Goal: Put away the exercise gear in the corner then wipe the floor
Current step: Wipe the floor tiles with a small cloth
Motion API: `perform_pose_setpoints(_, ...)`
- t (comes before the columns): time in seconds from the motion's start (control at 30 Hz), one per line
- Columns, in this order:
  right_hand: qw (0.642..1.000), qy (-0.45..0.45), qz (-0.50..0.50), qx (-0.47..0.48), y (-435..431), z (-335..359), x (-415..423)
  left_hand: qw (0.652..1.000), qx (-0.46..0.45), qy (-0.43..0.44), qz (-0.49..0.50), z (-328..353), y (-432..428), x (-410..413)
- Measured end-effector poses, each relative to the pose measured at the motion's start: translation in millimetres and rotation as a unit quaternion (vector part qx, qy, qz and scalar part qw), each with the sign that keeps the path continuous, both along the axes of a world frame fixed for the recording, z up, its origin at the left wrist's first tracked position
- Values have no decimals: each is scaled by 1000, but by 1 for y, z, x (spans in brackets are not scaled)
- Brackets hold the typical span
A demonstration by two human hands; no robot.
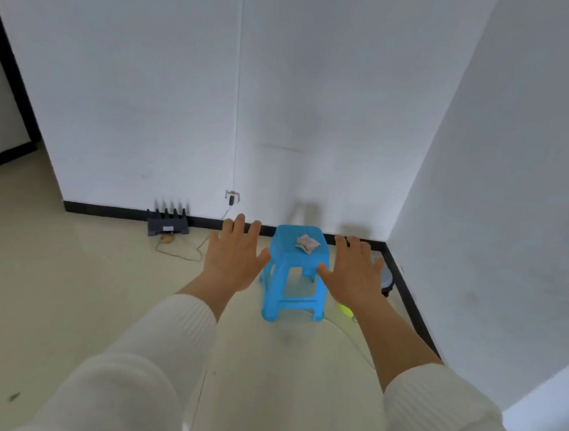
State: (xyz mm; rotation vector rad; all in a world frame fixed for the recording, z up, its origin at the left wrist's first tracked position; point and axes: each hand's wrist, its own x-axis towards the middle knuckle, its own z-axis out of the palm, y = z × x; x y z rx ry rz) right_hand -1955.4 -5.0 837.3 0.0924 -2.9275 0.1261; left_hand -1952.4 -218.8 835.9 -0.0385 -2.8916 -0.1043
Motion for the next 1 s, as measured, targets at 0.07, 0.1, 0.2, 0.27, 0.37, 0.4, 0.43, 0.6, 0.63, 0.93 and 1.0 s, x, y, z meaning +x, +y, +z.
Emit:
perform_pose_setpoints(0.07, 1000, -15, -13, -6, 3, -7, -51, 999, 34, -16, 1, -3, 4, -55)
perform_pose_setpoints(0.1, 1000, -21, -19, -4, 5, -11, -77, 998, 50, -23, -2, -5, 8, -82)
perform_pose_setpoints(0.2, 998, -42, -43, -8, 16, -27, -155, 996, 72, -40, -25, -21, 22, -161)
perform_pose_setpoints(0.27, 997, -62, -53, -9, 23, -40, -207, 995, 71, -60, -38, -38, 31, -213)
perform_pose_setpoints(0.37, 995, -86, -44, 16, 39, -64, -290, 992, 68, -97, -38, -69, 42, -296)
perform_pose_setpoints(0.4, 995, -92, -41, 27, 46, -71, -320, 992, 64, -105, -34, -80, 46, -325)
perform_pose_setpoints(0.43, 994, -101, -38, 36, 53, -79, -350, 992, 61, -111, -27, -89, 49, -353)
perform_pose_setpoints(0.6, 988, -141, -25, 62, 86, -119, -486, 982, 100, -162, 16, -142, 66, -472)
perform_pose_setpoints(0.63, 986, -151, -23, 60, 89, -131, -509, 980, 102, -169, 15, -155, 69, -492)
perform_pose_setpoints(0.93, 970, -234, 41, 49, 87, -273, -678, 954, 136, -264, 41, -315, 72, -651)
perform_pose_setpoints(1.0, 965, -254, 46, 42, 85, -315, -707, 948, 137, -285, 36, -363, 78, -674)
